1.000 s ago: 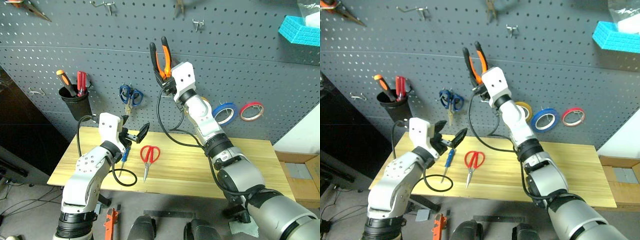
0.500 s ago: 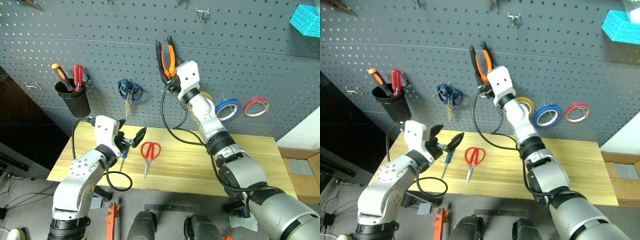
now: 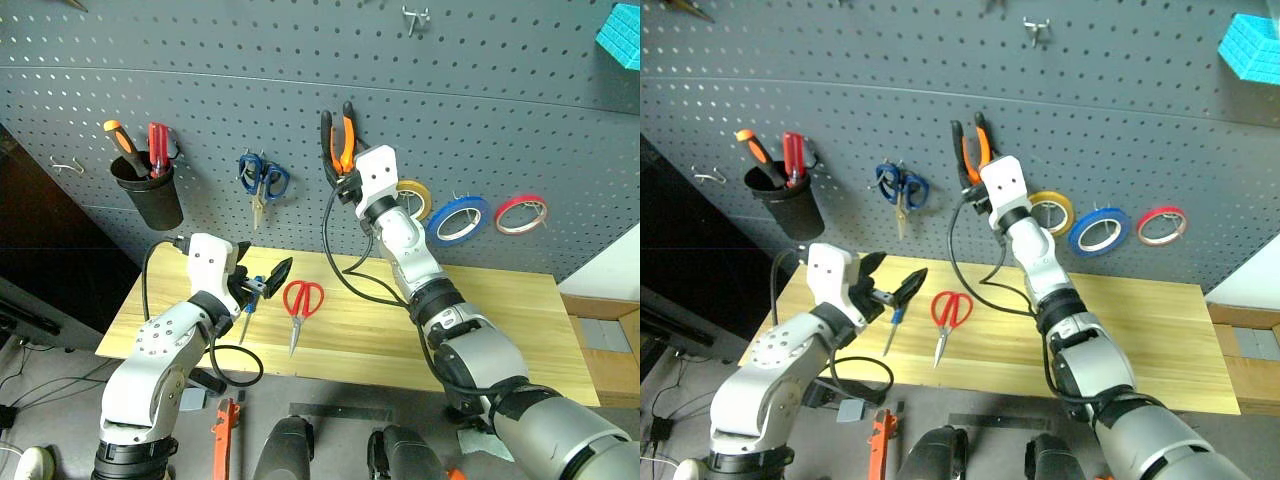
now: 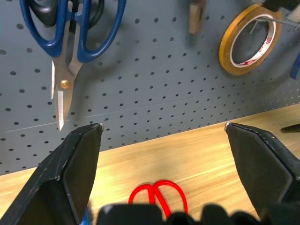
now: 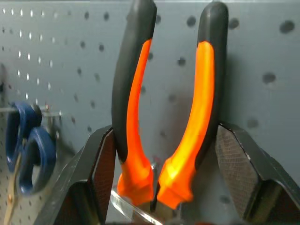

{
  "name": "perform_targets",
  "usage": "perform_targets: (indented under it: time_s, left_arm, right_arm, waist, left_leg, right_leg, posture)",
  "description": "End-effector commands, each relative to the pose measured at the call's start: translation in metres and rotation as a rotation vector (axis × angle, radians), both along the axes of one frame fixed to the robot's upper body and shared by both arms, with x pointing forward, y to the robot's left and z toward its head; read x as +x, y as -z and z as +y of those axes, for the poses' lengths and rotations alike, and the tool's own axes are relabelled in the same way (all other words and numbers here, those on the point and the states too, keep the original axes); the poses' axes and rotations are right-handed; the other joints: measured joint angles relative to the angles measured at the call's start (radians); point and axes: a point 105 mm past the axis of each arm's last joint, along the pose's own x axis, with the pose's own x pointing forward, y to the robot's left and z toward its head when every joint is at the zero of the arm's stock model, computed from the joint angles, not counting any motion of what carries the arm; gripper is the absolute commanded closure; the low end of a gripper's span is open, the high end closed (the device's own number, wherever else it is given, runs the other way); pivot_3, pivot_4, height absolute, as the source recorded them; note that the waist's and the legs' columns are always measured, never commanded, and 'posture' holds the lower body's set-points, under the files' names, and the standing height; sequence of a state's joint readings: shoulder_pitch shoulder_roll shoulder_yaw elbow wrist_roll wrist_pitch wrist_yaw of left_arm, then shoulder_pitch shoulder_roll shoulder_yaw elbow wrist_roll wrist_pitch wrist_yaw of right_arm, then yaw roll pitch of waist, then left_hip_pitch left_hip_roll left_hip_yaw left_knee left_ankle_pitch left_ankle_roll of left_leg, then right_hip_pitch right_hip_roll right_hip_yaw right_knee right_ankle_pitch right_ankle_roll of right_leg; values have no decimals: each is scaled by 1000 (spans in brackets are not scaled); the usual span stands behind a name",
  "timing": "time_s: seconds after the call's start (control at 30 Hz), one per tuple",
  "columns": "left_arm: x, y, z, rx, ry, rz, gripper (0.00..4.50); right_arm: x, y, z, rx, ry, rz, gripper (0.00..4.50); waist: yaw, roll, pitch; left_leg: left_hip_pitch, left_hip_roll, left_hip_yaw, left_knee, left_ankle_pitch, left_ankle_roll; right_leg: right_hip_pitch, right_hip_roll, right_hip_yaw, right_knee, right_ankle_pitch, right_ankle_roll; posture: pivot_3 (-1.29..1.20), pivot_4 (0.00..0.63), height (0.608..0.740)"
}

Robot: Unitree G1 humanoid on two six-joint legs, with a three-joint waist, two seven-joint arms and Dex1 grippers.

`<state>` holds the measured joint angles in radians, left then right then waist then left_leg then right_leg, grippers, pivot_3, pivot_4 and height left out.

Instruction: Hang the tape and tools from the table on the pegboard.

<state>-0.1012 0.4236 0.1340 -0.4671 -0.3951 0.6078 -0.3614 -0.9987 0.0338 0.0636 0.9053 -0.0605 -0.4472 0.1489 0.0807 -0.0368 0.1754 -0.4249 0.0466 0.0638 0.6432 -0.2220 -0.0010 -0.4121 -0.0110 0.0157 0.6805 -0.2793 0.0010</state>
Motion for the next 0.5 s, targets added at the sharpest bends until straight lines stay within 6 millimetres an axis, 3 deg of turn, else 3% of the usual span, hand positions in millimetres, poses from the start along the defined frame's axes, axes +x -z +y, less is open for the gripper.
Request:
perform_targets:
  time_s: [0.03,0.1,0.27,0.5]
  left_arm:
    - [-2,-15,-1,4,11,-59,0]
    - [0,-15,-2,3,14,-60,0]
    - [4,-16,-5,-2,22,-64,0]
    - [11,-15,-8,-6,27,-70,0]
  right_arm:
    - [-4,-11,4,-1,-10,-34,1839]
    - [-1,-5,0,-15,5,2,1839]
    - [0,-2,-4,-38,2,17,138]
    - [-8,3,-18,-81,14,0,46]
  waist:
    - [0,1,1]
    - [0,1,1]
    - [-1,1,1]
    - [0,2,1]
  left_leg:
    - [0,0,-1,0,0,0]
    - [0,0,-3,-1,1,-1]
    - [0,0,-6,0,1,-2]
    - [0,-1,-8,0,2,-4]
  right_leg:
    - [0,0,-1,0,0,-1]
    - [1,0,-3,1,-1,-2]
    - [3,0,-7,1,-2,-3]
    - [4,0,-8,1,-2,-3]
  posture:
    - [341,191,740]
    - [335,192,740]
    - [316,185,740]
    - [287,174,740]
